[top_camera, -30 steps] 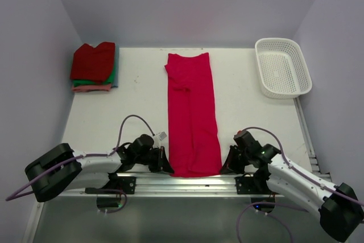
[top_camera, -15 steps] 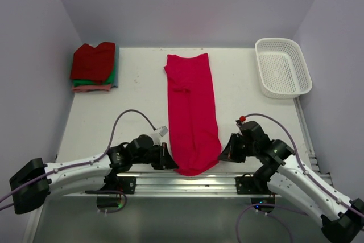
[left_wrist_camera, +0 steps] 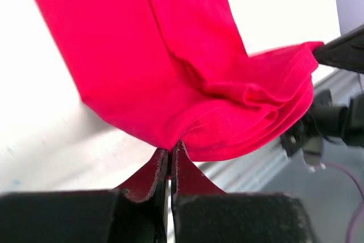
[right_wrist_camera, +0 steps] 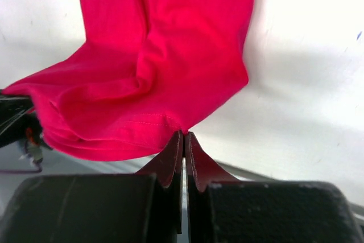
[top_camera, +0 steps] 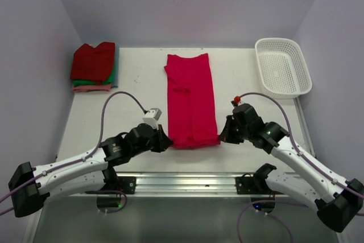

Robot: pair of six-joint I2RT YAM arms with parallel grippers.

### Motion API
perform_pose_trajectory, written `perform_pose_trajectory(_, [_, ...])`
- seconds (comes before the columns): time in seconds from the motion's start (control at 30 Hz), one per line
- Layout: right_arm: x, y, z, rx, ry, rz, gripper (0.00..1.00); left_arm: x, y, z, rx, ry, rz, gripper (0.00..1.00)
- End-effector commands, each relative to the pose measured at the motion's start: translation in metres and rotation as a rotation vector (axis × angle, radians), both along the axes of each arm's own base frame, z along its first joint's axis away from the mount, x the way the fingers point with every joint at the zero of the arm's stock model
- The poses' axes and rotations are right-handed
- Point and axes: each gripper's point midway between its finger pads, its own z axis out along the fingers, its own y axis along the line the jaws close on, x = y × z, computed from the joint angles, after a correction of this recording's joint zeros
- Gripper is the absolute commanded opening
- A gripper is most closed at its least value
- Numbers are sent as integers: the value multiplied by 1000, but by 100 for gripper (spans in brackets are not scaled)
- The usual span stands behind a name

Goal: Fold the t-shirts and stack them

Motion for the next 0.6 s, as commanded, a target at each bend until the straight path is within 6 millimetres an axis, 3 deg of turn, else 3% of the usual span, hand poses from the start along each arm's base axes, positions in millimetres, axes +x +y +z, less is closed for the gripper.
perform_pose_trajectory(0.0, [46,3,24,-75,-175,-1,0,43,6,23,58,-180,71,0])
perform_pose_trajectory(0.03, [56,4,31,-87,-205,-14,0,51,2,30,37,-204,69,0])
perform_pose_trajectory(0.1, [72,9,30,-116,-228,-6,0,65,4,21,66,-208,69,0])
perform_pose_trajectory(0.23, [107,14,38,-151,-282,-25,0,103,3,39,31,-321,128,0])
perform_pose_trajectory(0.57, [185,21,49,-169,-344,-68,0,171,6,61,20,-447,187,0])
